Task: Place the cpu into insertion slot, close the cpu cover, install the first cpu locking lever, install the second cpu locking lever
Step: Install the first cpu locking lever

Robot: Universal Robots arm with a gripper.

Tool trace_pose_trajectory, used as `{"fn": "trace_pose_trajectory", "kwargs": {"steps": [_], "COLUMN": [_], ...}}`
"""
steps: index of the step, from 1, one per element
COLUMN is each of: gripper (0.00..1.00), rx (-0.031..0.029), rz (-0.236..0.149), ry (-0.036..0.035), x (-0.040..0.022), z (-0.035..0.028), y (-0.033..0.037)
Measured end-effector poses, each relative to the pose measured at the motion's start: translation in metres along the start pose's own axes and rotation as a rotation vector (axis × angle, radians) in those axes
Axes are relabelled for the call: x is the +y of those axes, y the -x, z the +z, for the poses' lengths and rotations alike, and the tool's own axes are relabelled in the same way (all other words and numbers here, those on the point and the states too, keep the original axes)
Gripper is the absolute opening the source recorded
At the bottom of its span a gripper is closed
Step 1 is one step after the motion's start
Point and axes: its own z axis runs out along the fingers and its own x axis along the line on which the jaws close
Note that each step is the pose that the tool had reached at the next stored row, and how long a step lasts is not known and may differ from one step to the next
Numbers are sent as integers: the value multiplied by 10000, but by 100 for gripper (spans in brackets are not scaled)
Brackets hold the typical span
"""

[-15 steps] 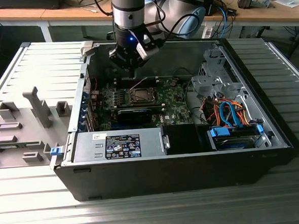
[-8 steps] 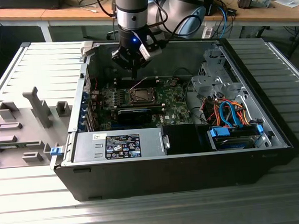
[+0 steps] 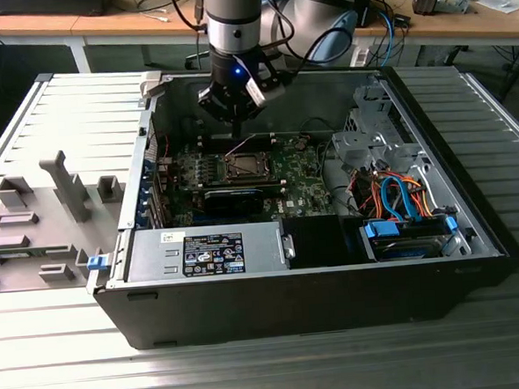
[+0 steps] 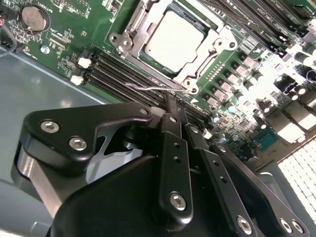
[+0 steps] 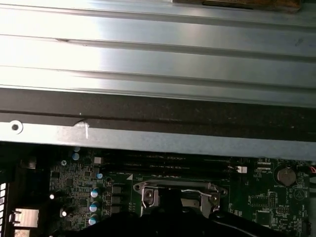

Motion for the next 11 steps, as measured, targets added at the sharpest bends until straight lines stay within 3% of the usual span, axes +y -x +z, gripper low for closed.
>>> {"fn": "trace_pose_trajectory", "kwargs": {"steps": [11], "gripper": [11], "rx": [36], "rz": [3], "ry": [3], "x": [-11], "z": [42], "y": [115]}}
